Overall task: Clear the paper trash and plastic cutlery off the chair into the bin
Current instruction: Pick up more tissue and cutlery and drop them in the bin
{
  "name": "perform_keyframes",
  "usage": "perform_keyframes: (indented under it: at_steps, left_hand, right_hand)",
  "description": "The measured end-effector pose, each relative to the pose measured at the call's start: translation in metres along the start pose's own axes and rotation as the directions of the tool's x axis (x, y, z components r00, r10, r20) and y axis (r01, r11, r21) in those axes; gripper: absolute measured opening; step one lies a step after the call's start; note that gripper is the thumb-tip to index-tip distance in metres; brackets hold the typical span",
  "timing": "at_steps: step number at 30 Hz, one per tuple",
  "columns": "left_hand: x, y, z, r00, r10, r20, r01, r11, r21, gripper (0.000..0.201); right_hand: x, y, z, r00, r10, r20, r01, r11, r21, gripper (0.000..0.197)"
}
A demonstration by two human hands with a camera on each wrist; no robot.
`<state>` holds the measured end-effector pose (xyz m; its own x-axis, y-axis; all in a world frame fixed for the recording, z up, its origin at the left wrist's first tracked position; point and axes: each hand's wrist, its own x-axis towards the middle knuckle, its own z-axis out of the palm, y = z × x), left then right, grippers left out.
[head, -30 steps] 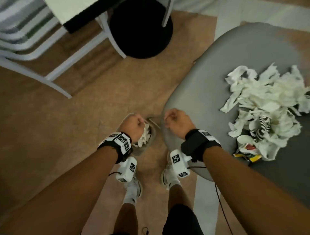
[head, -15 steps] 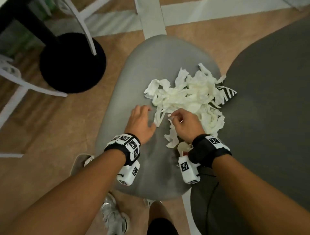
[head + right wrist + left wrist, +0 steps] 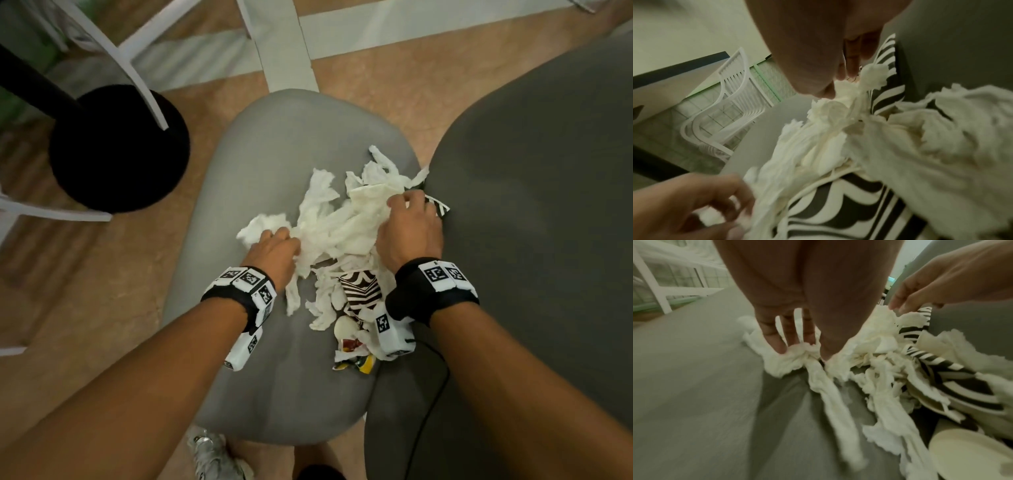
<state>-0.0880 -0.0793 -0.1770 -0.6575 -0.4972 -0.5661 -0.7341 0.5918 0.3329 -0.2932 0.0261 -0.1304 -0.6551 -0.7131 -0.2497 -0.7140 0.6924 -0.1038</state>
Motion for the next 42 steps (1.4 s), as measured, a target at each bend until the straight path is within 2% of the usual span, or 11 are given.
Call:
perform_keyframes:
  at_steps: [3,6,9,16,20,23,26,29,34,39,42]
  left_hand:
    - [-0.004,-0.007,0.007,0.999,-0.010,-0.041,0.008,0.998,-0.058,0.026]
    - [-0.008,-0.005,0.011,0.995,-0.044,-0.090,0.026,0.981,-0.194,0.053]
    - [-0.014,-0.006,0.018,0.998,-0.067,0.003,0.067,0.992,-0.108,0.070]
    - [-0.043,-0.029,0.039,0.989,-0.129,0.075,0.125,0.990,0.061,0.027]
    - [-0.067,-0.038,0.046,0.985,-0.076,-0.158,0.068,0.996,-0.054,0.009]
    - [-0.063,-0.025,0.038,0.951,-0.039,-0.305,-0.005,0.990,-0.143,0.036]
    - [-0.049,-0.007,0.033,0.985,0.076,-0.153,-0.083,0.996,-0.043,0.081]
    - [-0.045,-0.004,0.036,0.995,0.097,-0.019,-0.096,0.995,0.034,0.072]
    - [-0.059,-0.027,0.037,0.966,-0.053,-0.252,-0.020,0.961,-0.277,0.024]
    - [-0.082,-0.056,0.026,0.879,-0.378,-0.291,0.158,0.807,-0.569,0.021]
    - [-0.094,-0.068,0.028,0.859,-0.455,-0.235,0.216,0.738,-0.640,0.044]
  right_hand:
    - [0.006,0.009,0.000,0.994,0.090,0.063,-0.087,0.995,-0.049,0.059]
    - [0.007,0.018,0.003,0.981,0.151,0.121,-0.142,0.987,-0.081,0.075]
    - [0.005,0.022,0.004,0.975,0.180,0.132,-0.165,0.980,-0.114,0.082]
    - [0.005,0.021,-0.007,0.960,0.204,0.191,-0.175,0.972,-0.158,0.033]
    - [0.002,0.009,-0.016,0.963,0.162,0.217,-0.150,0.986,-0.071,0.018]
    - [-0.007,-0.015,-0.018,0.959,0.038,0.281,-0.029,0.999,-0.034,0.026]
    - [-0.022,-0.040,-0.015,0.949,-0.106,0.297,0.100,0.994,0.035,0.025]
    - [-0.030,-0.055,-0.013,0.955,-0.156,0.252,0.148,0.988,0.052,0.025]
    - [-0.033,-0.069,-0.011,0.978,-0.143,0.150,0.130,0.987,0.092,0.023]
    - [-0.039,-0.092,-0.015,0.990,-0.136,0.046,0.120,0.959,0.257,0.018]
    - [-0.048,-0.112,-0.008,0.980,-0.193,0.047,0.162,0.914,0.372,0.025]
